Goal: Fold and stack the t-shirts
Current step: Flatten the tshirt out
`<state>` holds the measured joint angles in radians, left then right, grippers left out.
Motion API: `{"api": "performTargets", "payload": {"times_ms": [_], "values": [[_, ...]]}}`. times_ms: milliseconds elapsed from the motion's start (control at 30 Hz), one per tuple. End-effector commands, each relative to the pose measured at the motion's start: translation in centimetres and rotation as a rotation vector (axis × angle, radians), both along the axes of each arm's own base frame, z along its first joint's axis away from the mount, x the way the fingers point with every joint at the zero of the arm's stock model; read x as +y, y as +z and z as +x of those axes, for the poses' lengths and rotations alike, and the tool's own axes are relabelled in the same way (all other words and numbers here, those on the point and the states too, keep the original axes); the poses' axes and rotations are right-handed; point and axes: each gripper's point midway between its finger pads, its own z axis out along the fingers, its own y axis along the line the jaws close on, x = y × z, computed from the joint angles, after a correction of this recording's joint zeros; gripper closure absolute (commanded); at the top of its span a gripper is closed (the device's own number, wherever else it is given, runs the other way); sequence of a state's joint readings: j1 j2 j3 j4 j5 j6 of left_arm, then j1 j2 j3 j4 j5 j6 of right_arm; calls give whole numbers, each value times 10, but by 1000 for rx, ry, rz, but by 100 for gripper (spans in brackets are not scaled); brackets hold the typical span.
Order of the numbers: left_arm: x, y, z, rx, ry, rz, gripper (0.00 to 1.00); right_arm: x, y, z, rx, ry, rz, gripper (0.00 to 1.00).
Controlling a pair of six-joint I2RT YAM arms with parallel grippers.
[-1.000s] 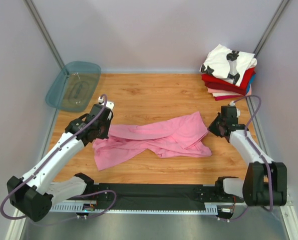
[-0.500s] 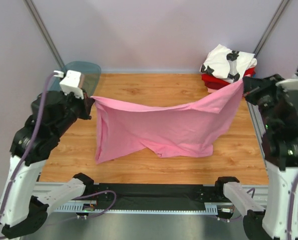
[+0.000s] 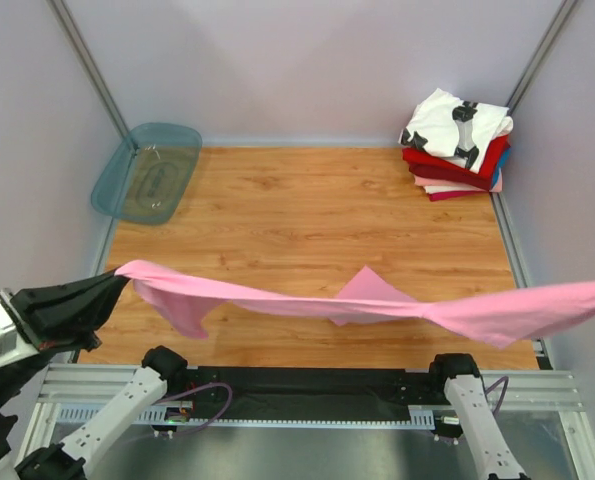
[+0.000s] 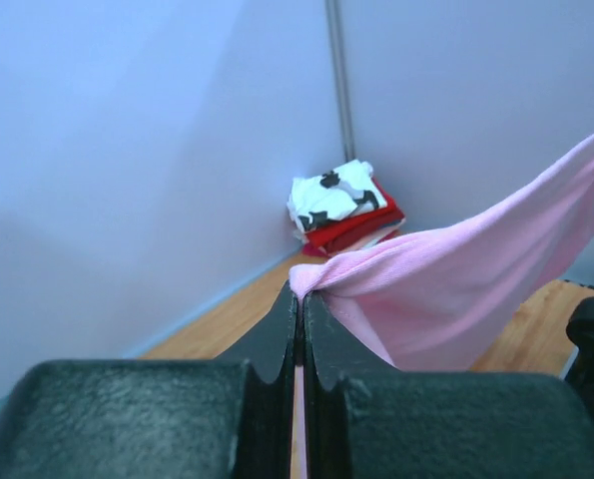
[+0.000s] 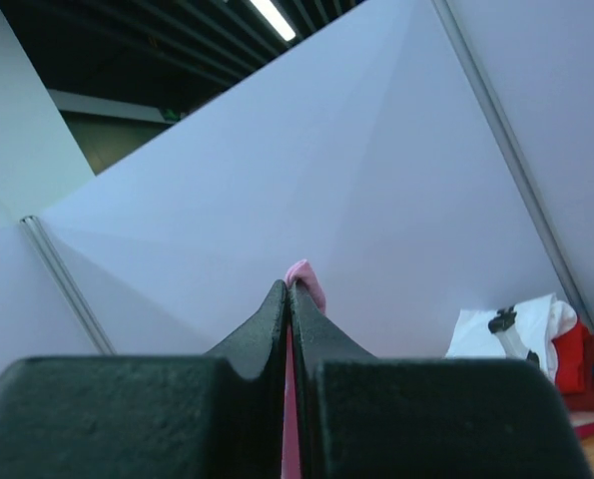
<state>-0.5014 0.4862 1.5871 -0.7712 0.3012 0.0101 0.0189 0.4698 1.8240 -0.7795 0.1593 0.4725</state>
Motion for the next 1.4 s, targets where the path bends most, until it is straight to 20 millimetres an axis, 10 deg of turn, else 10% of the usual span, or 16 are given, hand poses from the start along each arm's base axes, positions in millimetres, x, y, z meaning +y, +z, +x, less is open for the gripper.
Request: {"api": "performTargets", "payload": {"times_ms": [0,133,233,467,500,567,600,700,733,767,800,833,867,967,1233,1367], "values": [[-14,14,-11,-88,-90,48,100,-16,0,-8,25,-60,6,100],[-16,27,-12,-118,-103,39,100,-17,25,6,16,-38,-6,100],[-11,23,28,-24,25,29,100,-11,34,37,52,-19,-24,100],[-12,-67,203,472,493,142,100,23,-5,233,390,73,-41,100],[-13,-87,221,560,519,167,100,32,-33,290,508,95,-52,100],[-23,-154,263,833,529,224,100,37,-58,334,623,102,-35,100],[-14,-178,282,909,575,227,100,44,-114,397,793,102,-40,100],[-2,-272,336,1156,685,318,100,67,-171,465,956,121,-82,100],[9,-293,343,1239,716,344,100,82,-244,511,1118,141,-113,100],[14,-324,365,1296,761,390,99,98,-267,527,1164,175,-148,100],[19,-337,372,1325,781,416,93,108,-230,538,1065,216,-145,95],[23,-346,380,1350,788,430,81,117,-301,562,1212,238,-154,74],[23,-350,399,1344,804,442,50,120,-303,569,1203,251,-143,29],[23,-327,402,1321,811,440,28,119,-315,573,1203,238,-137,0],[10,-281,363,1183,804,455,15,116,-302,544,1161,218,-152,0],[-5,-276,313,1154,727,433,19,128,-354,528,1231,289,-159,12]]}}
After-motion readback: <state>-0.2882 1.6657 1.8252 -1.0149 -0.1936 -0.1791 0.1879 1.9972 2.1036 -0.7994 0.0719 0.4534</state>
